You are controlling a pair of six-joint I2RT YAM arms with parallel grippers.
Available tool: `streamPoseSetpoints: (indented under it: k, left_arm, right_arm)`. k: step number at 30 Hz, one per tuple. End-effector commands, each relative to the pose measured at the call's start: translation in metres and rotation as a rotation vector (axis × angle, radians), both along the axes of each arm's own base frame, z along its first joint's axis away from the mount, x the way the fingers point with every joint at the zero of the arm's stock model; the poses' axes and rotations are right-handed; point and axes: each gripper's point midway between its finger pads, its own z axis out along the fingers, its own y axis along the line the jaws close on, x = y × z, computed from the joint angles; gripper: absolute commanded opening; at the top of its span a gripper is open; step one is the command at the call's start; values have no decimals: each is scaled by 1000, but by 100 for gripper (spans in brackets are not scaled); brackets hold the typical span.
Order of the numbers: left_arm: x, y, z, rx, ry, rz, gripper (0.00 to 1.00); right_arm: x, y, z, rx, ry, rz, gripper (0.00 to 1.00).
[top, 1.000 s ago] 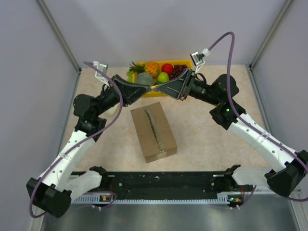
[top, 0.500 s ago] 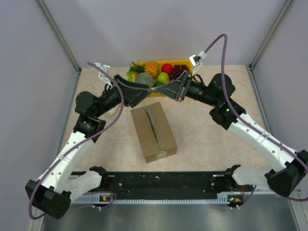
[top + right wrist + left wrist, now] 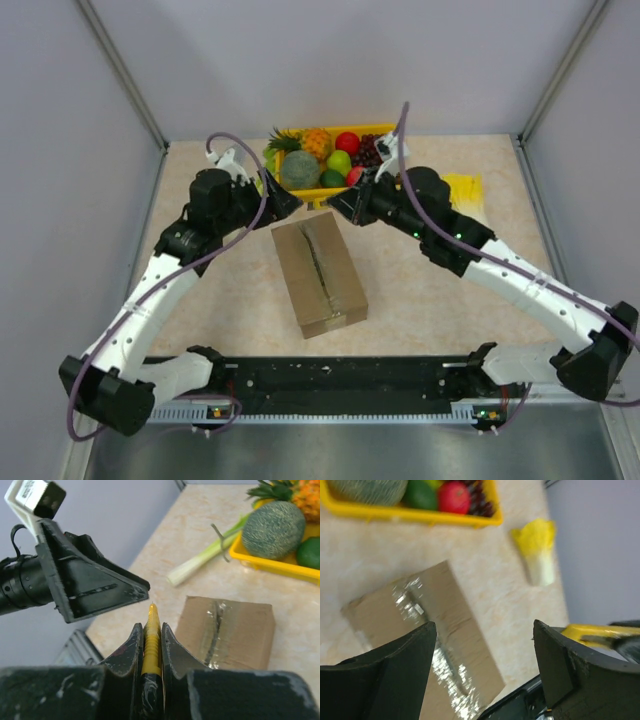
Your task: Unpack the express box
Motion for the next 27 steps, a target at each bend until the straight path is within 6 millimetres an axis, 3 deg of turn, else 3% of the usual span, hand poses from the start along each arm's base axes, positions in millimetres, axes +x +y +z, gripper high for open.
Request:
streamPoseSetpoints:
  k: [1,4,10,13,14,18,27]
  left_arm:
    - [-9,25,-95,192,310,86,81]
    - [-10,30,-128,221,390,118,81]
    - [-9,35,-169,246,452,151,78]
    - [-11,35,-186,264,493,143,63]
    - [-10,36,-188,266,497,146,56]
    - [-10,35,-202,276,528,138,51]
    - [-16,51,-228,334,603,184,47]
  right_arm:
    - [20,8,-49,-221,-20,-123,0]
    - [23,21,-71,-287,-11,-131,0]
    - [30,38,-103,-365,11,-151,0]
    - [33,44,-107,-363,0,-154,0]
    - [35,46,-114,-378,-1,-153,0]
    - [41,54,-121,-383,-8,-159,0]
    - [56,66,-124,-396,-33,-175,0]
